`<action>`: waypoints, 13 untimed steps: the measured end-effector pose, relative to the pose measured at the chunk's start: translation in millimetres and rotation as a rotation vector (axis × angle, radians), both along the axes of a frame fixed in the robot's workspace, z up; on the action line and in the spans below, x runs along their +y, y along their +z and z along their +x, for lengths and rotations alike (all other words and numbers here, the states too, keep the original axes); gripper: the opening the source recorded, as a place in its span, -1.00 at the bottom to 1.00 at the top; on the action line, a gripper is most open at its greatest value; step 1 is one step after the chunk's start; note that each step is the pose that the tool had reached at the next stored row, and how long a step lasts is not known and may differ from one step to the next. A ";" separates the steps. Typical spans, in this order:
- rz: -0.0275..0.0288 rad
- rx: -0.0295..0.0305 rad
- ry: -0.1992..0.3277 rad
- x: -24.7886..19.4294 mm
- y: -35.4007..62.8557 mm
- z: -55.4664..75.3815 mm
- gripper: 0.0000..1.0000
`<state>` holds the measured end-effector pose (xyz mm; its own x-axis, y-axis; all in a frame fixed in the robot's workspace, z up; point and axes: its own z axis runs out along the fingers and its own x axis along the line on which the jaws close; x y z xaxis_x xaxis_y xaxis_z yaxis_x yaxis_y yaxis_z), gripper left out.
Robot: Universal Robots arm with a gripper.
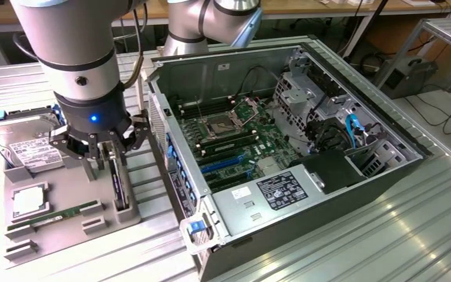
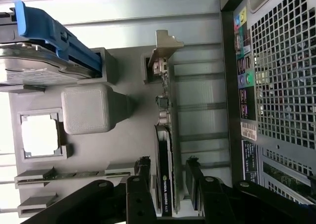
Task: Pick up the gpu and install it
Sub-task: 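Pick up the gpu and move the gpu toward the slot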
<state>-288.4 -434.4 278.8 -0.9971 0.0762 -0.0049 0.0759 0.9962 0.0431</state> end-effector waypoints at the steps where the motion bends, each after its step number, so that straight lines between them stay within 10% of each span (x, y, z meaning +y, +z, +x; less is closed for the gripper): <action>1: -0.0002 0.0005 0.000 0.0 -1.1 0.0 -0.15; 13: -0.0004 0.0019 0.000 0.8 -15.1 0.0 -0.15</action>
<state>-288.4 -433.6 263.7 -0.9971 0.0762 -0.0030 0.0760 0.9962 0.0425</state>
